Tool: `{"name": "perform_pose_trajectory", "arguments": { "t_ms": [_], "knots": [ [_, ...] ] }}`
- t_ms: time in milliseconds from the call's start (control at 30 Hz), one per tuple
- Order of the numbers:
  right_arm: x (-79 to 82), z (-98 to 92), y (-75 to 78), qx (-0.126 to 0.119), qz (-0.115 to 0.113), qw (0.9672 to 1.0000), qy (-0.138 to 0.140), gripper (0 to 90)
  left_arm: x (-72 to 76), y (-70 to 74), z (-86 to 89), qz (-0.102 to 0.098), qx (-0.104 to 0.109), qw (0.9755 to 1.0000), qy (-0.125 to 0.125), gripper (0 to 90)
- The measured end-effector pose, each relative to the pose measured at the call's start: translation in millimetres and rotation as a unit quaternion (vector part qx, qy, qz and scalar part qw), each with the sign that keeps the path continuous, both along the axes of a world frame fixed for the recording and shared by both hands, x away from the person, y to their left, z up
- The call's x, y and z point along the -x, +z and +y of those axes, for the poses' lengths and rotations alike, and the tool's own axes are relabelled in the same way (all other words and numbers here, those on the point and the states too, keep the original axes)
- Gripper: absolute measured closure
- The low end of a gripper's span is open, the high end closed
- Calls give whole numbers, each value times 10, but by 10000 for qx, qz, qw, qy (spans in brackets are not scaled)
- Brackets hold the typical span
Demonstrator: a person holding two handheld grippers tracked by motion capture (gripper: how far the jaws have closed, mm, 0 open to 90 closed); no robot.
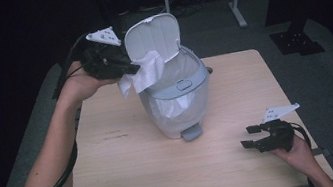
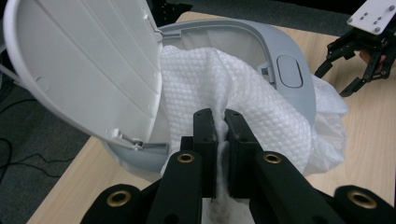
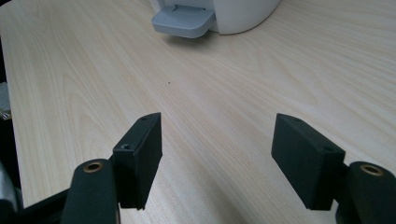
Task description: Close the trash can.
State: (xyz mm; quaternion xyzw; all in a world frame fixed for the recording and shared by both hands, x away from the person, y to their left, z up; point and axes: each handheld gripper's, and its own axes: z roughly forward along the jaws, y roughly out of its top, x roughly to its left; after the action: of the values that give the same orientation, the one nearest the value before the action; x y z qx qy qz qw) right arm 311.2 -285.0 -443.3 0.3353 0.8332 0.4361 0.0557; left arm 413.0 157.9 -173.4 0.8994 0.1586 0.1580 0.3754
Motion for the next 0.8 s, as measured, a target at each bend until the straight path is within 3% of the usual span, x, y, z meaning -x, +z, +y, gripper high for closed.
{"name": "perform_pose_trajectory", "arguments": {
  "t_ms": [800],
  "knots": [
    [9,16,-9,20,-2,10000,8,317,-263,-123,-417,70,-198,9997,-136,844]
  ]
}}
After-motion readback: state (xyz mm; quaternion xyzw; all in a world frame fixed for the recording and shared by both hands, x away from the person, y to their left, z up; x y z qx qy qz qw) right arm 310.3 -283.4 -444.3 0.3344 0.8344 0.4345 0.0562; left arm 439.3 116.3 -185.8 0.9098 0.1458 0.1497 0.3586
